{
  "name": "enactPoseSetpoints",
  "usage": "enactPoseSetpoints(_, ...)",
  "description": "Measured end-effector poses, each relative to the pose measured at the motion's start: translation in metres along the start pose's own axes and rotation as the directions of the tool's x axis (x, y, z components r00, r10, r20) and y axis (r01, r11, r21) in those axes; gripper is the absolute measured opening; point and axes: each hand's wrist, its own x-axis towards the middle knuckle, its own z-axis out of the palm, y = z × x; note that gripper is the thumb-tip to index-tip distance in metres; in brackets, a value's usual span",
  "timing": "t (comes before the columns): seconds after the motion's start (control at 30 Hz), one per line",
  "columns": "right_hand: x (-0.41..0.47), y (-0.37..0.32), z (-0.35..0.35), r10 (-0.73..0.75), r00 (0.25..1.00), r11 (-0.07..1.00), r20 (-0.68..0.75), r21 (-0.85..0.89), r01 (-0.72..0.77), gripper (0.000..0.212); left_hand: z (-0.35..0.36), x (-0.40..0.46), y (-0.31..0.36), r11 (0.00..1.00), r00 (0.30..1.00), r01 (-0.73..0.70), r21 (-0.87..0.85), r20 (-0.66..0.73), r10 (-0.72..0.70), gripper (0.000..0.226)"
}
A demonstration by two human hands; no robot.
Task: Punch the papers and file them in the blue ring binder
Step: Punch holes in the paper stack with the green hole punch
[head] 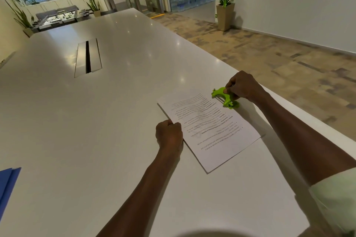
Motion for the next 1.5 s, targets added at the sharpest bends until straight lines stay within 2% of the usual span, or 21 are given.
enactPoseSetpoints(0.1, 0.002, -0.001, -0.001, -0.006, 1.000, 1.000, 0.008, -0.011, 0.006, 0.014, 0.000, 0.002, 0.006, 0.988, 0.998, -0.049, 0.145, -0.017, 0.052, 0.019)
enactPoseSetpoints(0.17, 0.002, -0.002, -0.001, -0.012, 1.000, 1.000, 0.012, -0.025, 0.012, 0.013, -0.001, 0.001, 0.013, 0.959, 0.995, -0.098, 0.267, -0.005, 0.104, 0.014)
enactPoseSetpoints(0.2, 0.002, -0.002, -0.001, -0.014, 1.000, 0.999, 0.014, -0.030, 0.014, 0.013, -0.002, 0.002, 0.016, 0.954, 0.993, -0.118, 0.277, 0.003, 0.122, 0.016)
enactPoseSetpoints(0.3, 0.003, -0.001, -0.001, -0.031, 0.999, 0.999, 0.009, -0.039, 0.032, 0.013, -0.004, 0.004, 0.015, 0.973, 0.994, -0.110, 0.200, 0.028, 0.107, 0.027)
enactPoseSetpoints(0.43, 0.002, -0.001, -0.001, -0.064, 0.998, 0.995, 0.005, -0.077, 0.064, 0.012, -0.009, -0.001, 0.014, 0.998, 0.996, -0.065, 0.019, 0.063, 0.064, 0.026)
enactPoseSetpoints(0.7, 0.006, -0.005, -0.006, -0.026, 0.996, 0.996, 0.081, -0.082, 0.033, 0.010, -0.005, -0.009, 0.005, 0.986, 0.995, -0.032, -0.164, 0.083, 0.046, 0.025)
enactPoseSetpoints(0.8, 0.013, -0.007, -0.011, 0.018, 0.989, 0.997, 0.145, -0.078, -0.007, 0.013, -0.007, -0.007, 0.003, 0.986, 0.992, -0.041, -0.160, 0.111, 0.059, 0.022)
enactPoseSetpoints(0.9, 0.024, -0.011, -0.018, 0.114, 0.963, 0.991, 0.244, -0.093, -0.093, 0.026, -0.008, -0.005, 0.003, 0.986, 0.989, -0.040, -0.164, 0.132, 0.062, 0.023)
enactPoseSetpoints(1.03, 0.041, -0.012, -0.023, 0.265, 0.910, 0.949, 0.318, -0.254, -0.188, 0.042, -0.009, -0.004, 0.002, 0.987, 0.988, -0.048, -0.151, 0.140, 0.070, 0.024)
enactPoseSetpoints(1.13, 0.052, -0.013, -0.023, 0.361, 0.862, 0.890, 0.354, -0.405, -0.207, 0.044, -0.009, -0.003, 0.000, 0.987, 0.986, -0.061, -0.147, 0.146, 0.082, 0.023)
enactPoseSetpoints(1.37, 0.061, -0.014, -0.003, 0.474, 0.846, 0.769, 0.245, -0.583, -0.262, 0.044, -0.007, -0.001, -0.005, 0.988, 0.986, -0.111, -0.108, 0.115, 0.123, 0.023)
enactPoseSetpoints(1.43, 0.062, -0.014, -0.004, 0.475, 0.841, 0.766, 0.260, -0.593, -0.250, 0.044, -0.006, -0.001, -0.006, 0.988, 0.985, -0.128, -0.087, 0.102, 0.137, 0.022)
enactPoseSetpoints(1.5, 0.059, -0.015, -0.006, 0.446, 0.847, 0.794, 0.291, -0.565, -0.224, 0.034, -0.006, -0.002, -0.007, 0.989, 0.987, -0.117, -0.091, 0.097, 0.126, 0.022)
